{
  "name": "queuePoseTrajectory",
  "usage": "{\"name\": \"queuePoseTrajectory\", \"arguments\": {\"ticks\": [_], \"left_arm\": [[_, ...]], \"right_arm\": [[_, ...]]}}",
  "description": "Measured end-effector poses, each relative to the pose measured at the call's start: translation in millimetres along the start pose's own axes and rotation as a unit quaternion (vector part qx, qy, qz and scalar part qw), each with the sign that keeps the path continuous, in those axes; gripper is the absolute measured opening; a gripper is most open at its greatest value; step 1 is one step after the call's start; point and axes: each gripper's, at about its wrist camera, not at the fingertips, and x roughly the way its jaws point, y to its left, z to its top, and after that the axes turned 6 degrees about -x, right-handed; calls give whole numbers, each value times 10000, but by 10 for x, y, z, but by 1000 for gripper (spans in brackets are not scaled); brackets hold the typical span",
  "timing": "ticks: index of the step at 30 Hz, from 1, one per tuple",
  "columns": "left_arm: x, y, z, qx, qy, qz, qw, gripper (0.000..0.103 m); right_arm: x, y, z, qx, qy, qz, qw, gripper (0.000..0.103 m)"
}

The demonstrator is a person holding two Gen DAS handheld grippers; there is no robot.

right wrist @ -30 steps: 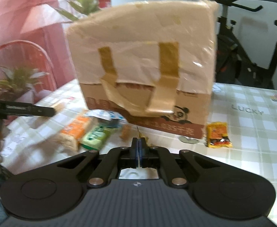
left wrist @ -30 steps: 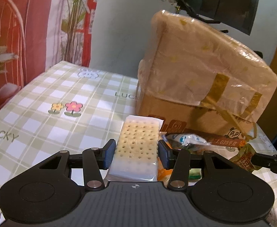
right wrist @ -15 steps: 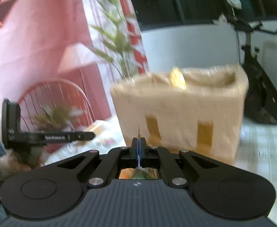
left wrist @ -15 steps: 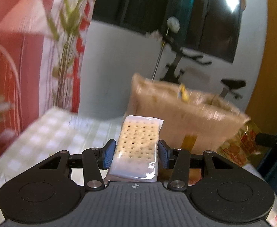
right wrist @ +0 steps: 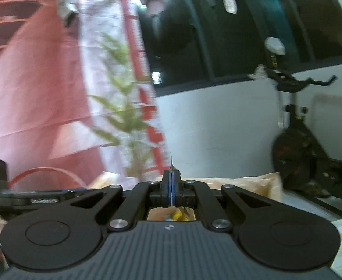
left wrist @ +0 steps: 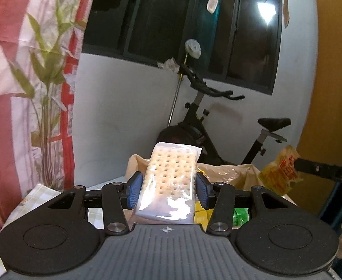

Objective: Organize snacks
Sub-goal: 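Carry both snacks over the box and release them inside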

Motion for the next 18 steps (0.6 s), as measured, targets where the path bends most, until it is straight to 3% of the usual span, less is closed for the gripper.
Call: {"name": "queuePoseTrajectory", "arguments": {"ticks": [6,12,17,18], "left_arm": [[431,3,-13,65,310,95,9995,51],[658,20,-53,118,523,137,9985,50],[680,28,-72,98,646,164,9977,53],[664,38,-78,91,647,174,9977,54]], "right_arm": [[292,-353,-142,230,462,-663,9965,1],[426,-562,-361,547,894,-985,9896,1],[438,-610,-423,591,989,-1182,9863,6],[446,-609,-424,573,1002,-1216,9858,11]]}}
